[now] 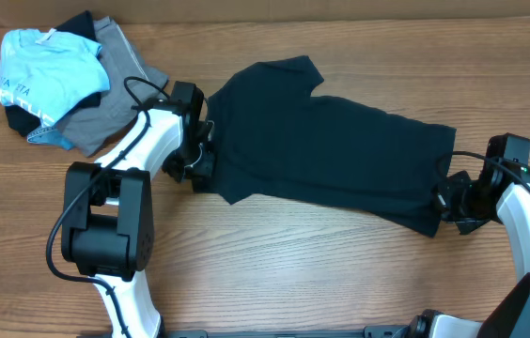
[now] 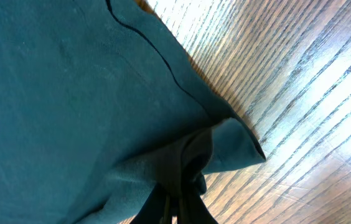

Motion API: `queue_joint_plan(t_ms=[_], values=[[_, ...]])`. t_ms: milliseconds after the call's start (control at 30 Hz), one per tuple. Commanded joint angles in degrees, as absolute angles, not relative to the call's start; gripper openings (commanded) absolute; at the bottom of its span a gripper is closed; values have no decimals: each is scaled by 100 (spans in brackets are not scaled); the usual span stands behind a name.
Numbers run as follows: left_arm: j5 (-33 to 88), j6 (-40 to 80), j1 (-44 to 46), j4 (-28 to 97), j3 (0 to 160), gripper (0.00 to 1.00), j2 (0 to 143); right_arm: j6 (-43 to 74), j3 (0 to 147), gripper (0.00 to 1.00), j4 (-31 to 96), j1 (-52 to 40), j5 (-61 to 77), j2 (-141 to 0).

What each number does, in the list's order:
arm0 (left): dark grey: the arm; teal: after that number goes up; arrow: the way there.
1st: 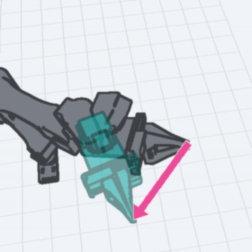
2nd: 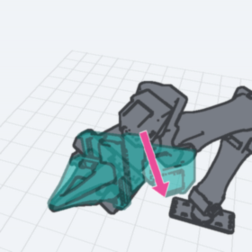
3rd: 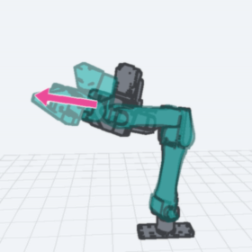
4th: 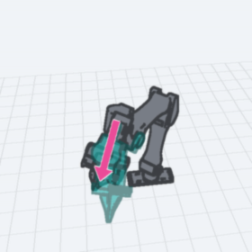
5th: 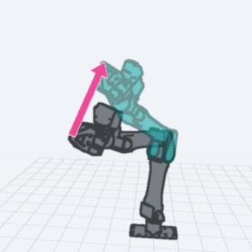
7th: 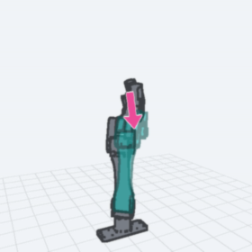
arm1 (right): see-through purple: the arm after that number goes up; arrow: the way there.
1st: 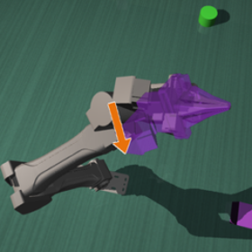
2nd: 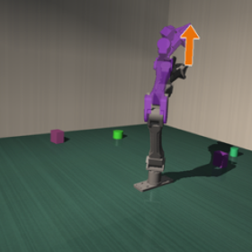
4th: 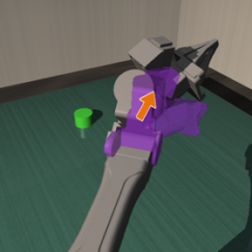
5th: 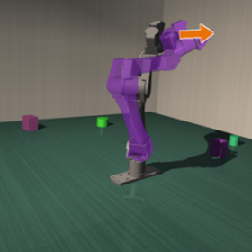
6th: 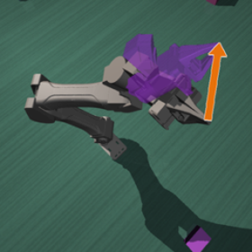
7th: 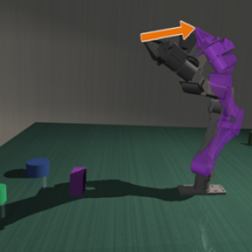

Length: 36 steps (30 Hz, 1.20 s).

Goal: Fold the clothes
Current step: 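Lift the bottom edge and fold it up toward the collar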

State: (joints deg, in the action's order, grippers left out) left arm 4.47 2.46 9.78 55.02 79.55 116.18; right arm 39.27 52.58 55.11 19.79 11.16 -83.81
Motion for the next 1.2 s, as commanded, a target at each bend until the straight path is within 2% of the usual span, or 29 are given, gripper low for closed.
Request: queue_joint_plan(t_ms=[0, 400, 1167], values=[[403, 172, 1011, 5712, 8366, 4, 11644, 3966, 5406, 4, 5494, 2001, 1052, -8392], [364, 169, 1004, 6401, 9544, 4, 11644, 3964, 5406, 4, 5518, 2001, 980, -8392], [711, 427, 1033, 4799, 9553, 5, 11646, 4075, 5395, 6, 5033, 1999, 908, -8753]])
